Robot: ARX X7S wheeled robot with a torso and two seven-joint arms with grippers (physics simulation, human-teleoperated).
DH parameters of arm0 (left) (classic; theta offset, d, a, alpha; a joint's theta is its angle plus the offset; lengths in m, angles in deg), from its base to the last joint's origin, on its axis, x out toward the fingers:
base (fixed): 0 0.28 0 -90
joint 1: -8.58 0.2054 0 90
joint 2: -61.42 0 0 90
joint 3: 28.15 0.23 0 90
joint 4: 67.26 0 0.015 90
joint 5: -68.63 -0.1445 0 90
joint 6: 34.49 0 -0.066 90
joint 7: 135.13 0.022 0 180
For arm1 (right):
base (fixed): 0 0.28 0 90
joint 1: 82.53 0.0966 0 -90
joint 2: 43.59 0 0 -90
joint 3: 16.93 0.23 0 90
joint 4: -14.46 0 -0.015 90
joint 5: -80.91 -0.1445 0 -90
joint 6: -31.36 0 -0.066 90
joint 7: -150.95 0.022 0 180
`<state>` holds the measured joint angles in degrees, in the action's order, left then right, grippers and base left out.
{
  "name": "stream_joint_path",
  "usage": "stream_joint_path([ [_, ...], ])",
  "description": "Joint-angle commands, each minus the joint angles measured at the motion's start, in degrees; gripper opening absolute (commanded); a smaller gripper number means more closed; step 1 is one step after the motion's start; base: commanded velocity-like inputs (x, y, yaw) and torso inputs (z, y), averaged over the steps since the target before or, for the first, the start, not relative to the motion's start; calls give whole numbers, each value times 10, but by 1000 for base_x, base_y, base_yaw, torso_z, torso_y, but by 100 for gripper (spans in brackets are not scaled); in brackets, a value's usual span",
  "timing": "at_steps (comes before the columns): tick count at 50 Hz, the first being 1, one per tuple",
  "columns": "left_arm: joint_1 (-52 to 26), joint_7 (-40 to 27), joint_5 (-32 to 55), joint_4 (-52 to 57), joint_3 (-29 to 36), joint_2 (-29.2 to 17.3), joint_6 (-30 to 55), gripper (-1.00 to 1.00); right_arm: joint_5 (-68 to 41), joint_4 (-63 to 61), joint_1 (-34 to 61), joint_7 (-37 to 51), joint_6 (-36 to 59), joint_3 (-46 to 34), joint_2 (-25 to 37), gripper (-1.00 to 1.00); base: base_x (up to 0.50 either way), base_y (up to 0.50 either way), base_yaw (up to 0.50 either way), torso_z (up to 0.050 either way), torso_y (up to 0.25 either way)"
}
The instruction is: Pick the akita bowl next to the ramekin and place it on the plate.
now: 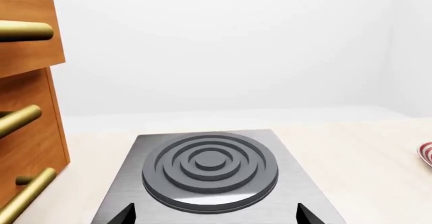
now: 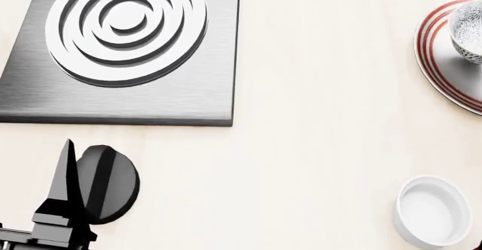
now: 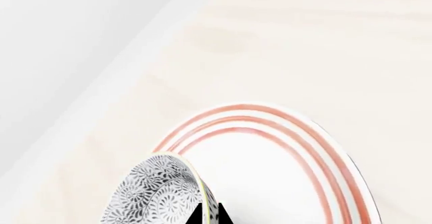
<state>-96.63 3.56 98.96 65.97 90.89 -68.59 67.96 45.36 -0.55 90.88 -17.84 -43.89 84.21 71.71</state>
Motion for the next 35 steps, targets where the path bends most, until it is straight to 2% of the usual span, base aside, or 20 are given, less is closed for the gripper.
stream_joint_path([
  [1, 0, 0, 1, -2, 0, 0, -1, 100, 40, -1, -4, -4, -2, 43, -3, -100, 0, 0, 0, 0, 0],
  [35, -1, 0, 0, -4, 1, 0, -2, 100, 193, -1, -8, -22, 6, 194, -15, -100, 0, 0, 0, 0, 0],
])
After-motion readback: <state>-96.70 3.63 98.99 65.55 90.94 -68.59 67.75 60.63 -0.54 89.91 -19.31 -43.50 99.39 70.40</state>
